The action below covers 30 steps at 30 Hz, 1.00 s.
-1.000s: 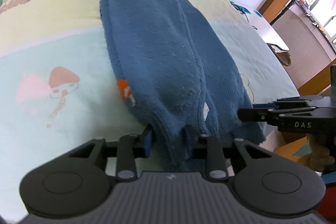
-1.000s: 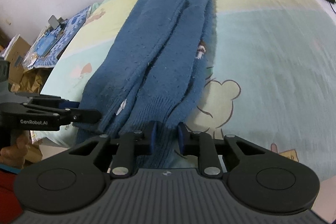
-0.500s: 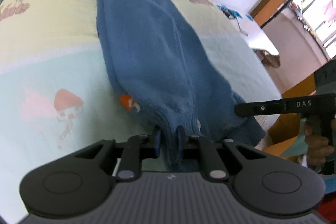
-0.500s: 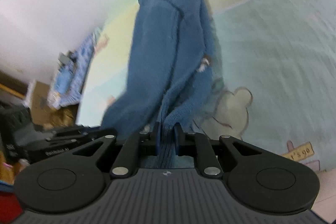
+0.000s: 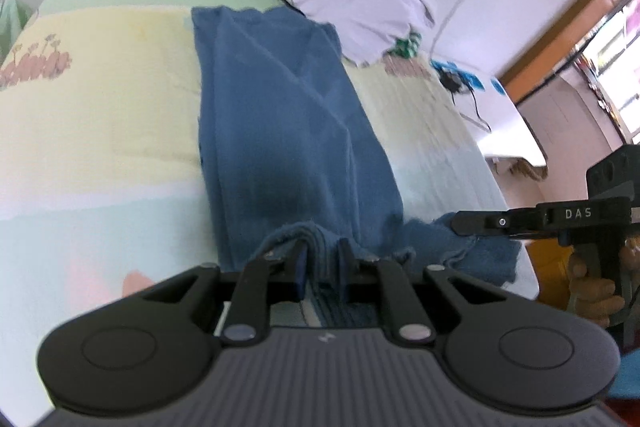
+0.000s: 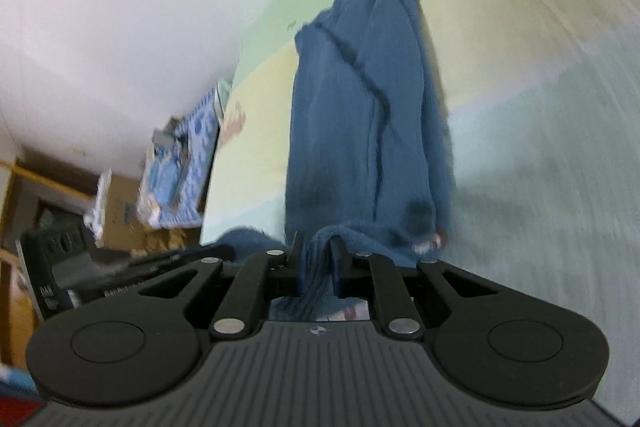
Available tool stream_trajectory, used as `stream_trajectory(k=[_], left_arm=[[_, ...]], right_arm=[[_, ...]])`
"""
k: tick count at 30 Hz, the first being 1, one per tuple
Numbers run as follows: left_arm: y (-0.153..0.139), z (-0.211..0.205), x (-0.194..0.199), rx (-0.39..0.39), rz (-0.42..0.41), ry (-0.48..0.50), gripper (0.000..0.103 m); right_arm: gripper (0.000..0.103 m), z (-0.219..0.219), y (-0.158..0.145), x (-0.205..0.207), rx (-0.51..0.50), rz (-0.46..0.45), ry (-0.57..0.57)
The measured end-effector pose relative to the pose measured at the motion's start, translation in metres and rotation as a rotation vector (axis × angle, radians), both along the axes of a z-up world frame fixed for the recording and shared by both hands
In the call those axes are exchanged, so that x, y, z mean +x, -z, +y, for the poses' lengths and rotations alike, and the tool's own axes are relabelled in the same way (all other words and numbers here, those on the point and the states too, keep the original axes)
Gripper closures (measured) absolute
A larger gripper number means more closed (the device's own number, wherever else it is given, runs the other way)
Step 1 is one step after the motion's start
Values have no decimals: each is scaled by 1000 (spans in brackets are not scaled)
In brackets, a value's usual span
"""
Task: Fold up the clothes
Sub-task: 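Lift the sweater hem with both grippers and fold it toward the collar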
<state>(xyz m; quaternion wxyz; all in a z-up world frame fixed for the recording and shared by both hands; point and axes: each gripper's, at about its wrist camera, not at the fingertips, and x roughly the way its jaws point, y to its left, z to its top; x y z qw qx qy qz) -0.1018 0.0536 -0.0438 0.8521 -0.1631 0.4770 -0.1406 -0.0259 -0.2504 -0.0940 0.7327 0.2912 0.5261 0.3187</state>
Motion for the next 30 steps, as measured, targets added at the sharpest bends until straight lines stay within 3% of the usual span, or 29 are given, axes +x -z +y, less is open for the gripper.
stream_trajectory(k=[5,9,11,15,17,20,22,24,26,28,30], left_arm=[[3,10,33,-5,4,-68,93],[16,15,64,10,12,-109,98],[26,18,78,14,29,-116,98],[49,21,97,62,55,-134,97],[59,26,104,91,82,-158,98],[59,41,97,107,72,-194,97],[55,51,86,112,59,-200,97],[50,58,73,127,37,-188,97],[44,58,59,126,11,-142,96],[40,48,52,112,-5,-60,92],[36,30,49,114,-39,40,73]], right_arm=[[93,0,10,33,44,58,58],[94,8,21,54,17,60,70],[103,9,26,65,7,51,76],[103,7,35,88,-27,14,110],[94,8,30,90,-115,-52,112],[85,4,5,68,-201,-275,-32],[54,-1,-6,40,-235,-428,-159],[42,-1,-9,12,-274,-546,-291],[40,5,-5,-10,-319,-610,-408],[40,19,1,-11,-312,-620,-447],[40,27,6,-4,-279,-627,-434]])
